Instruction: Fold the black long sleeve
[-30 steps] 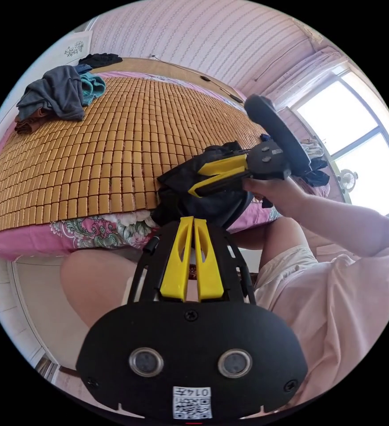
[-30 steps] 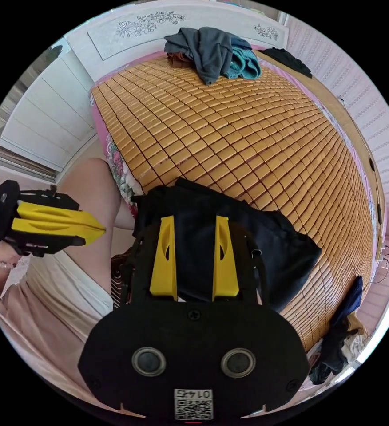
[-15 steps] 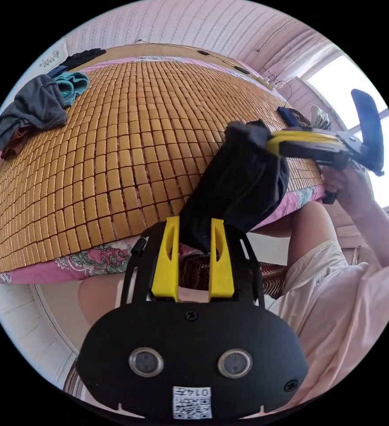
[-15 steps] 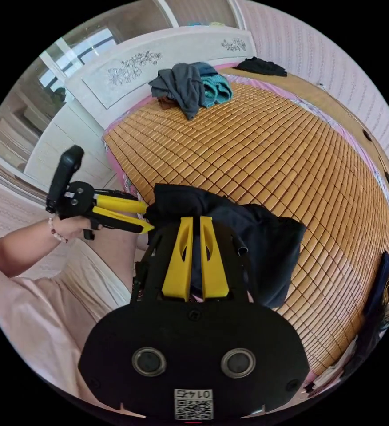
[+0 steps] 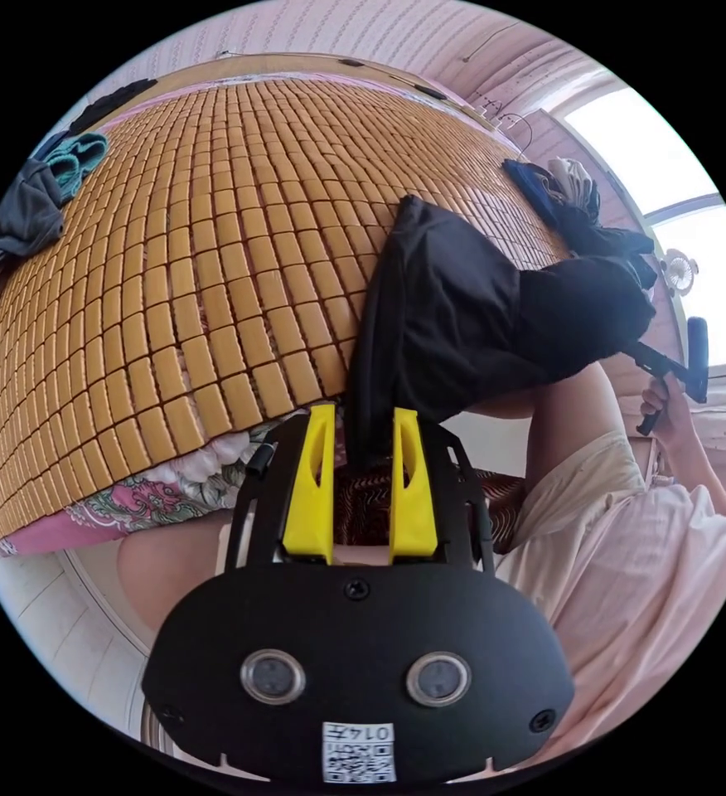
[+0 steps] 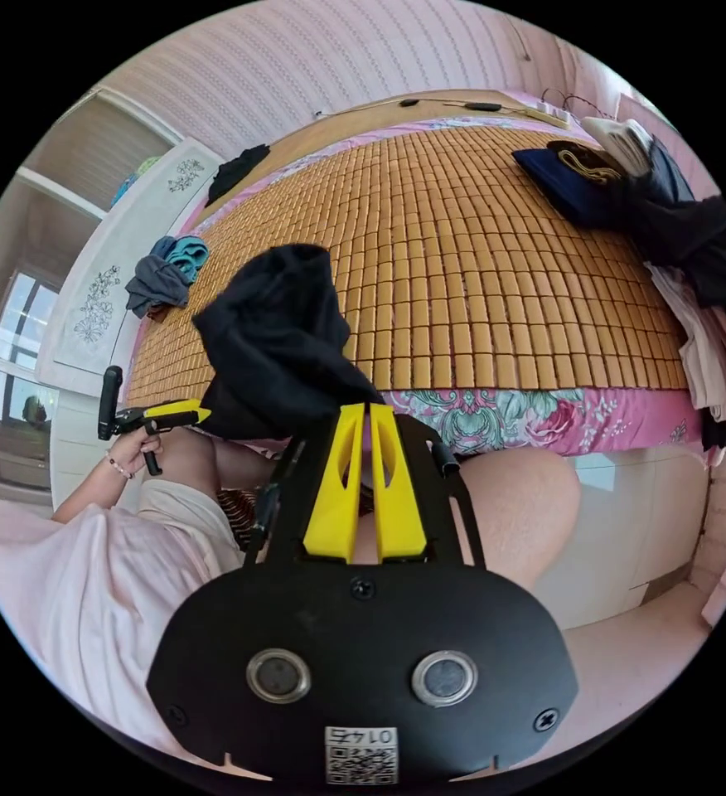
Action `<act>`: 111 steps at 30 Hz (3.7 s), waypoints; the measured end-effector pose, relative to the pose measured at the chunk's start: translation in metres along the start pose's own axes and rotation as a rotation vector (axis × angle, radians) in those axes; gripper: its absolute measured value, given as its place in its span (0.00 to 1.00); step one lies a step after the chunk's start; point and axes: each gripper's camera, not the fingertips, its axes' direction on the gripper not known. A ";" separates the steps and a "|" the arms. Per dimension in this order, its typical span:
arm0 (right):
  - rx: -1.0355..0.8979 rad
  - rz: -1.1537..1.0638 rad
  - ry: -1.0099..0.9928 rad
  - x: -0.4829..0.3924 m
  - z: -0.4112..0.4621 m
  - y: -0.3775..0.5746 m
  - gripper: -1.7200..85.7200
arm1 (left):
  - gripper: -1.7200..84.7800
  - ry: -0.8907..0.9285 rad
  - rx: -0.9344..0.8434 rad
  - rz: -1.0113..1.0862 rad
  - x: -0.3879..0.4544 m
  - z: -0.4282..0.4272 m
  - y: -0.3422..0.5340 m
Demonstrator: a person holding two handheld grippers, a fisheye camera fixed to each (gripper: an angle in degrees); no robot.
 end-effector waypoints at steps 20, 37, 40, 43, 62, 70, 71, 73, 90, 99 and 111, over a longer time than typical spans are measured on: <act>-0.064 0.081 -0.188 0.069 -0.016 0.006 0.15 | 0.03 -0.149 -0.060 0.127 0.055 0.030 0.005; -0.268 -0.246 0.211 0.004 0.005 -0.057 0.03 | 0.01 -0.010 0.243 0.146 0.083 -0.073 0.033; -0.132 -0.312 0.192 -0.012 -0.035 -0.077 0.02 | 0.01 0.033 0.340 0.165 0.089 -0.109 0.035; 0.065 -0.366 0.219 -0.032 -0.081 -0.107 0.02 | 0.01 0.026 0.446 0.199 0.097 -0.151 0.035; -0.416 -0.617 0.173 -0.131 0.093 -0.064 0.06 | 0.01 0.013 0.313 0.004 0.037 -0.171 0.049; -0.288 -0.640 -0.085 -0.124 -0.026 -0.180 0.03 | 0.01 0.058 0.415 0.020 0.024 -0.218 0.055; -0.248 -0.613 -0.097 -0.122 -0.040 -0.201 0.02 | 0.01 0.106 0.423 0.034 0.022 -0.220 0.054; -0.173 -0.543 -0.147 -0.115 -0.048 -0.228 0.02 | 0.01 0.186 0.408 0.033 0.016 -0.214 0.049; -0.317 -0.457 0.006 -0.065 0.005 -0.151 0.02 | 0.01 0.267 0.175 -0.057 -0.013 -0.168 0.051; -0.127 -0.394 -0.314 -0.059 -0.034 -0.142 0.02 | 0.01 0.228 0.303 -0.009 0.006 -0.178 0.060; 0.165 -0.204 0.006 -0.073 -0.061 -0.281 0.07 | 0.01 0.137 0.462 -0.048 0.005 -0.198 0.038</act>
